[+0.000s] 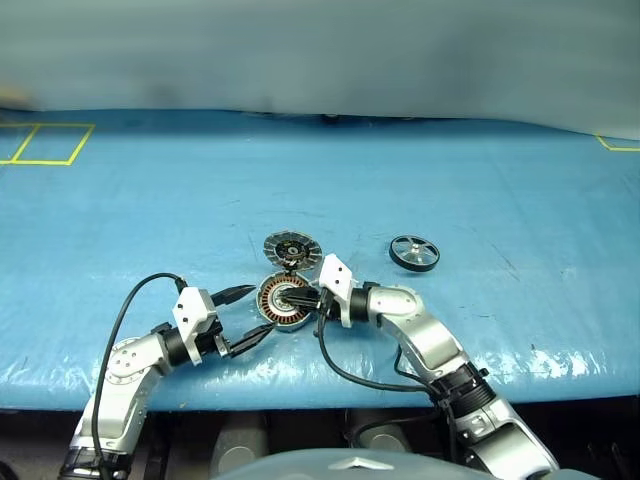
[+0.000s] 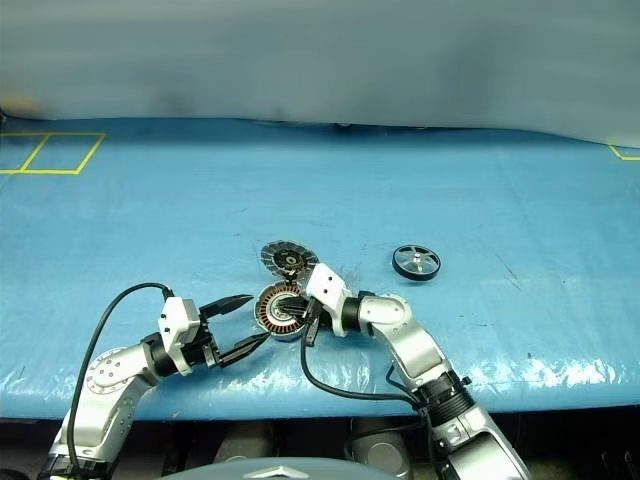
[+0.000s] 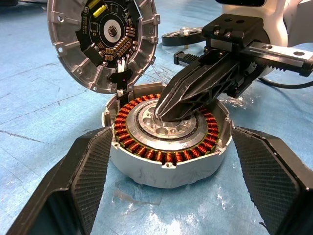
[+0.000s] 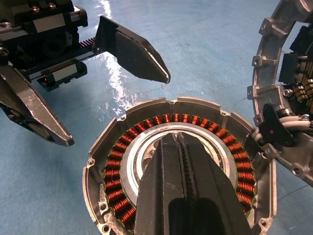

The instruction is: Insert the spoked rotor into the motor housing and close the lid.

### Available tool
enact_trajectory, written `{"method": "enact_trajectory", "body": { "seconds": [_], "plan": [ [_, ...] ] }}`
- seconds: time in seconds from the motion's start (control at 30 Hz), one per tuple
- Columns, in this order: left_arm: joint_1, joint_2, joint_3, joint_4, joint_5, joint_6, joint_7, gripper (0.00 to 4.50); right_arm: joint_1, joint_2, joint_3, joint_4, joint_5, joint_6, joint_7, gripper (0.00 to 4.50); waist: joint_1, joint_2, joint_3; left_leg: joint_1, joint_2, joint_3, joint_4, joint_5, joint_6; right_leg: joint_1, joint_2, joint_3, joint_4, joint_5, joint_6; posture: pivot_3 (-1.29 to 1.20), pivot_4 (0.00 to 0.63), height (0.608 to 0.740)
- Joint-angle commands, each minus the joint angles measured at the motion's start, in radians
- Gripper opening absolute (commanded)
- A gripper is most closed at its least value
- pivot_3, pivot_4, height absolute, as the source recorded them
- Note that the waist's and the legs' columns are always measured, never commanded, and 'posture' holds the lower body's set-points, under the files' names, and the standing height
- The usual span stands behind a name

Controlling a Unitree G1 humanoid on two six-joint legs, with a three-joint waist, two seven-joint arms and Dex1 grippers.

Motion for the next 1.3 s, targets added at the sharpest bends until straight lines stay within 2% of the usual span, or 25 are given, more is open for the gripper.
{"method": "enact_trajectory", "body": {
  "seconds": [0.03,0.33,0.57,0.73,0.87,0.97,1.17,1.3],
  "plan": [
    [0.001,0.005,0.001,-0.004,0.004,-0.017,0.003,4.13,-0.022,-0.017,0.031,-0.013,-0.067,-0.024,-0.025,0.04,0.000,0.000,0.000,0.000,0.000,0.000,0.000,0.000,0.000,0.000,0.000,0.000,0.000,0.000,0.000,0.00,0.150,0.740],
    [0.003,0.004,-0.002,-0.002,0.005,-0.014,0.006,4.13,-0.038,-0.089,0.099,-0.049,-0.186,-0.071,-0.024,0.04,0.001,0.000,0.000,0.001,0.000,0.000,0.000,0.000,0.000,0.001,0.000,0.000,0.000,0.000,0.000,0.00,0.150,0.740],
    [0.003,0.003,-0.003,0.000,0.005,-0.012,0.007,4.13,-0.035,-0.077,0.084,-0.060,-0.181,-0.082,-0.038,0.04,0.006,0.000,0.000,0.001,0.000,0.000,0.000,0.000,0.000,0.001,0.000,0.000,-0.001,0.000,0.000,0.00,0.150,0.740],
    [0.005,0.002,-0.002,0.000,0.001,-0.014,0.007,4.13,-0.011,-0.042,-0.005,-0.122,-0.046,-0.054,-0.022,0.04,0.007,0.000,0.000,0.000,0.000,0.000,0.000,0.000,0.000,0.001,0.000,0.000,-0.001,0.000,0.000,0.00,0.150,0.740],
    [0.003,0.004,0.001,-0.001,-0.005,-0.018,0.003,4.13,0.019,-0.063,-0.072,-0.196,0.035,-0.029,-0.011,0.04,0.007,0.000,0.000,0.000,0.000,0.000,0.000,0.000,0.000,0.001,-0.001,0.000,-0.001,0.000,0.000,0.00,0.150,0.740],
    [-0.005,0.006,0.001,0.002,-0.005,-0.019,0.001,4.13,0.054,-0.105,-0.137,-0.252,0.078,-0.002,-0.013,0.04,0.009,0.000,0.000,0.000,0.000,0.000,0.000,0.000,0.000,0.001,0.000,0.000,-0.001,0.000,0.000,0.00,0.150,0.740],
    [-0.018,-0.001,-0.010,0.017,-0.002,-0.029,-0.004,4.13,0.149,-0.279,-0.266,-0.320,0.045,0.075,-0.062,0.04,0.011,0.000,0.000,-0.001,-0.001,0.000,0.000,0.000,0.000,0.001,-0.001,0.000,-0.002,0.000,0.001,0.00,0.150,0.740],
    [-0.023,-0.004,-0.012,0.028,-0.001,-0.037,-0.009,4.13,0.187,-0.362,-0.354,-0.336,0.016,0.109,-0.118,0.96,0.010,0.000,0.000,-0.001,-0.001,0.001,0.000,0.000,0.000,0.001,-0.001,0.000,-0.002,0.000,0.001,0.00,0.150,0.740]
  ]
}}
